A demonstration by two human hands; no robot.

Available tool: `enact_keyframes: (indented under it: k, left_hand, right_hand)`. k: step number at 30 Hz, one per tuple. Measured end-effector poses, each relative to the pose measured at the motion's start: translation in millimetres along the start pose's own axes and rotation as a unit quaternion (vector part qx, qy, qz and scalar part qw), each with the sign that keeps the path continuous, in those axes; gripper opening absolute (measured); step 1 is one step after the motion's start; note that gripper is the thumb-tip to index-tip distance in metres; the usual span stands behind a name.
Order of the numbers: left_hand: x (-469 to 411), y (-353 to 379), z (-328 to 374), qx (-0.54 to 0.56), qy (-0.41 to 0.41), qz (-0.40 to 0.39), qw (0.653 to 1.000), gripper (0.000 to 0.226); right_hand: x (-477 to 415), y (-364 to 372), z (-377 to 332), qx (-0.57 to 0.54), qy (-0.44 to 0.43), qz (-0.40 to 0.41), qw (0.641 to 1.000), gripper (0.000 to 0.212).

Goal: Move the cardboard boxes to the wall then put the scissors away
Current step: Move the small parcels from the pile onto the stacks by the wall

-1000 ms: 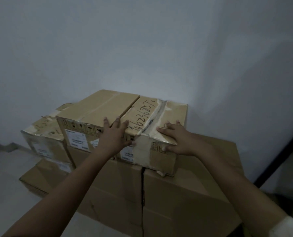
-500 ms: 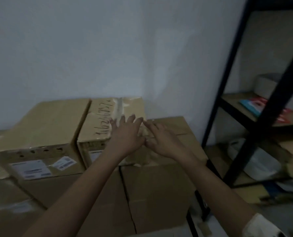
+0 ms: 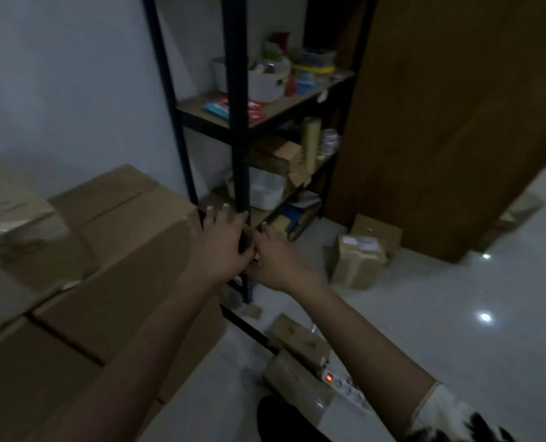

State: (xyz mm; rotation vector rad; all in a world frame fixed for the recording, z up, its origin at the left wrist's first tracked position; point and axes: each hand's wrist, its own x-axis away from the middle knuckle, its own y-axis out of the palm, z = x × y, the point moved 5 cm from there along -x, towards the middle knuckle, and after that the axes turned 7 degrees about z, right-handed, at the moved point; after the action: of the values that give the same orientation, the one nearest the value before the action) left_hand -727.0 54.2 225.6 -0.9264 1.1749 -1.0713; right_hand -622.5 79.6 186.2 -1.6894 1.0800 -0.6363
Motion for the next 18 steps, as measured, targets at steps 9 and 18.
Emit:
enact_keyframes:
  k: [9,18]
  left_hand:
    - [21.9,43.2,142.8,0.020,0.115,-0.052,0.992,0.067]
    - [16.0,76.0,255.4,-0.004,0.125,-0.090,0.988,0.069]
  right_hand:
    - [116.7,-36.1,112.9,0.026,0.126,0.026,0.991,0.075]
    - [148.0,-70.6,216.5,0.024,0.161,0.042,0.986,0.078]
